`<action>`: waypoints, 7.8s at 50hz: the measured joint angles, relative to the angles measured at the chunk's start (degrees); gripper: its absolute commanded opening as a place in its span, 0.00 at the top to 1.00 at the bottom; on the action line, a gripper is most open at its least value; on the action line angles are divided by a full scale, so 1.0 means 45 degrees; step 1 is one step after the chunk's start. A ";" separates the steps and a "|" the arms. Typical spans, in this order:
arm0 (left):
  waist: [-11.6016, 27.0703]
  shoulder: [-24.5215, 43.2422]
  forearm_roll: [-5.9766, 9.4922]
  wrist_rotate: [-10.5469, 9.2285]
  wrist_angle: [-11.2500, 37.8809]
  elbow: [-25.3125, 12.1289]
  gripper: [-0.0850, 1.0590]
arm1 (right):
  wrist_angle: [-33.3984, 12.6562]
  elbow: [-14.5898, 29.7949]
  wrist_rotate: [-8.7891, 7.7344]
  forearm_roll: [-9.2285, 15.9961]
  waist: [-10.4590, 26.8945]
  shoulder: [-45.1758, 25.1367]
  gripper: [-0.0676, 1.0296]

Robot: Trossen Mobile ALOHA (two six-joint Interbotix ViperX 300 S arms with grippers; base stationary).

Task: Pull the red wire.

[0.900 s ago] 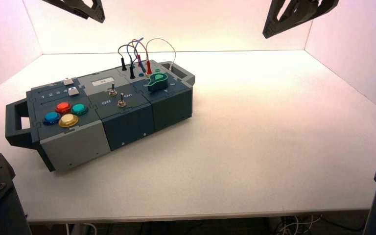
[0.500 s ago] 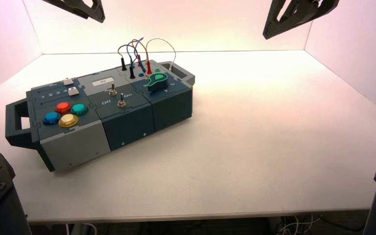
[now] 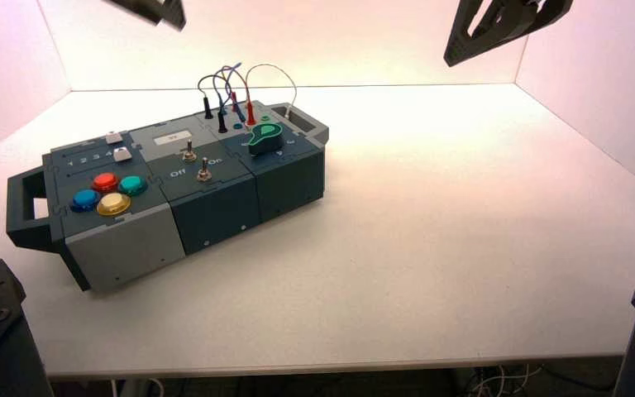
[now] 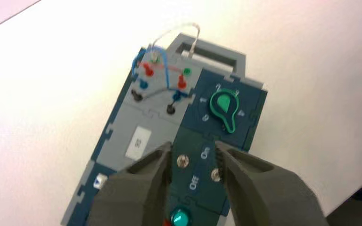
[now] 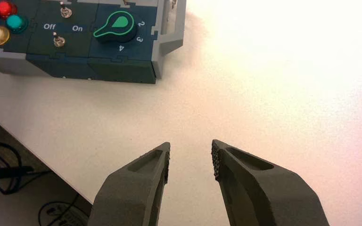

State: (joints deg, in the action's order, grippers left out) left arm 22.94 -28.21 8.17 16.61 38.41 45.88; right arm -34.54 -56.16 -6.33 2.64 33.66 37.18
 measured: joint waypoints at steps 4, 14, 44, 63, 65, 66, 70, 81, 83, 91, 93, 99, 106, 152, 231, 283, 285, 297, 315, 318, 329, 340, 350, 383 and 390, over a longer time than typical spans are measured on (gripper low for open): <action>0.0020 0.0723 0.0020 0.0000 0.0332 -0.0645 0.55 | 0.0000 0.0000 0.0000 0.0000 0.0000 0.0000 0.50; 0.0273 0.3047 0.0039 0.0078 0.0957 -0.2109 0.55 | 0.0000 -0.0039 0.0020 0.0000 0.0000 -0.0020 0.50; 0.0977 0.7285 0.0117 0.0156 0.2559 -0.4805 0.55 | 0.0000 -0.0039 0.0039 0.0000 0.0000 -0.0039 0.50; 0.0820 0.8223 0.0098 -0.0098 0.2148 -0.4844 0.55 | 0.0000 -0.0039 0.0059 0.0000 0.0000 -0.0059 0.50; 0.0762 0.8281 0.0117 -0.0098 0.2109 -0.4844 0.55 | 0.0000 -0.0020 0.0059 0.0000 0.0000 -0.0039 0.50; 0.0762 0.8281 0.0117 -0.0098 0.2109 -0.4844 0.55 | 0.0000 -0.0039 0.0059 0.0000 0.0000 -0.0059 0.50; 0.0586 0.8320 0.0098 -0.0078 0.2012 -0.4844 0.55 | 0.0000 -0.0039 0.0059 0.0000 -0.0020 -0.0059 0.50; 0.0059 0.8379 0.0039 -0.0078 0.1836 -0.4863 0.53 | 0.0000 -0.0020 0.0059 0.0000 0.0000 -0.0039 0.50; 0.0000 0.8418 0.0059 -0.0078 0.1777 -0.4902 0.53 | 0.0000 -0.0020 0.0059 0.0000 0.0000 -0.0039 0.50; -0.0020 0.8711 0.0039 -0.0039 0.1660 -0.5156 0.53 | 0.0000 -0.0039 0.0059 0.0000 0.0000 -0.0039 0.50; -0.0020 0.8809 0.0039 -0.0039 0.1641 -0.5234 0.53 | -0.0020 -0.0020 0.0059 0.0000 0.0000 -0.0039 0.50; -0.0020 0.9023 0.0039 -0.0039 0.1641 -0.5430 0.53 | 0.0000 -0.0039 0.0059 0.0000 0.0000 -0.0059 0.50; 0.0020 0.9199 0.0039 -0.0020 0.1660 -0.5625 0.53 | 0.0000 -0.0039 0.0059 0.0000 0.0000 -0.0039 0.50; 0.0527 0.9707 0.0020 -0.0020 0.2168 -0.6348 0.53 | 0.0000 -0.0020 0.0059 0.0000 0.0000 -0.0059 0.50; 0.0117 1.0469 -0.0352 -0.0059 0.2480 -0.6602 0.95 | 0.0000 -0.0039 0.0059 0.0000 0.0000 -0.0020 0.50; 0.0098 0.9414 -0.0352 -0.0039 0.2480 -0.6387 0.95 | -0.0020 -0.0039 0.0059 0.0000 0.0000 0.0000 0.50; 0.0098 0.9414 -0.0371 -0.0059 0.2461 -0.6387 0.95 | 0.0000 -0.0039 0.0059 0.0000 0.0000 0.0000 0.50; 0.0098 0.9414 -0.0352 -0.0098 0.2207 -0.6387 0.75 | 0.0000 -0.0039 0.0059 0.0000 0.0000 0.0000 0.50; 0.0137 0.9277 -0.0273 -0.0059 0.2324 -0.6387 0.68 | 0.0000 -0.0039 0.0059 0.0000 0.0000 0.0000 0.50; 0.0176 0.9141 -0.0273 -0.0059 0.2520 -0.6387 0.68 | 0.0000 -0.0039 0.0059 0.0000 0.0000 0.0000 0.50; 0.0371 0.7871 -0.0273 -0.0078 0.3008 -0.6113 0.68 | 0.0000 -0.0039 0.0059 0.0000 0.0000 0.0000 0.50; 0.0449 0.6211 -0.0273 -0.0059 0.3047 -0.5469 0.68 | 0.0000 -0.0039 0.0059 0.0000 0.0000 0.0039 0.50; 0.0508 0.4570 -0.0156 -0.0078 0.3203 -0.4473 0.68 | 0.0000 -0.0039 0.0078 0.0000 0.0000 0.0098 0.50; 0.0977 0.2559 0.0059 -0.0254 0.1992 -0.0430 0.68 | 0.0000 -0.0098 0.0059 0.0020 0.0000 0.0254 0.50; 0.0996 0.2324 0.0078 -0.0234 0.1777 -0.0078 0.68 | 0.0000 -0.0117 0.0059 0.0020 0.0000 0.0254 0.50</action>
State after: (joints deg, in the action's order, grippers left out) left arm 27.42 -17.75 8.53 15.56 46.41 45.53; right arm -34.54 -56.69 -6.06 2.72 33.66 38.32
